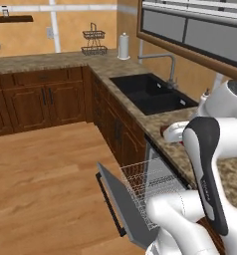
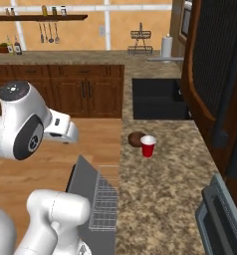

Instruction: Pick up the cup and bowl from the counter, place them in the dishwasher, and close the dishwasher door.

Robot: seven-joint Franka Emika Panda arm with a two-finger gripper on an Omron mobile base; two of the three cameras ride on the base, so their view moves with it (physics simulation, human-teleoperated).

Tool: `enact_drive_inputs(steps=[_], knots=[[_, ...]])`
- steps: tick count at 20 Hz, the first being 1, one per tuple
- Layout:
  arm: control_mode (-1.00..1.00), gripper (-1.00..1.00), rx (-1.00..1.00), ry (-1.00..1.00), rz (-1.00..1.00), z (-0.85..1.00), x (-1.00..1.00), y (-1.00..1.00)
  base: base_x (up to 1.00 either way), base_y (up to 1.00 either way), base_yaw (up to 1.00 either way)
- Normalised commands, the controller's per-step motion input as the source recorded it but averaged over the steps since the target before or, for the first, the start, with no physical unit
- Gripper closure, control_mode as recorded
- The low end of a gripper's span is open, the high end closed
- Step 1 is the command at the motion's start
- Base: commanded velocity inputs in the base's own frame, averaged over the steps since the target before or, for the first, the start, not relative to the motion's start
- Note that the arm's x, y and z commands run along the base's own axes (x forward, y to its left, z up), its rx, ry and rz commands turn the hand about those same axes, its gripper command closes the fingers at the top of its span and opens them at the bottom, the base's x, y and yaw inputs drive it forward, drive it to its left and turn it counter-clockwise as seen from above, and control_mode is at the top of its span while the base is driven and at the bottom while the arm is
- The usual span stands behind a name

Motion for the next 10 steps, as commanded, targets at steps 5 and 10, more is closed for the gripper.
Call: enact_drive_inputs(steps=[5, 10], knots=[[-1.0, -1.0, 0.0, 0.01, 0.0, -0.02, 0.08, -0.09, 0.08, -0.51, 0.0], [-1.0, -1.0, 0.0, 0.14, -0.06, -0.14, 0.6, -0.17, 0.0, 0.0, 0.0]])
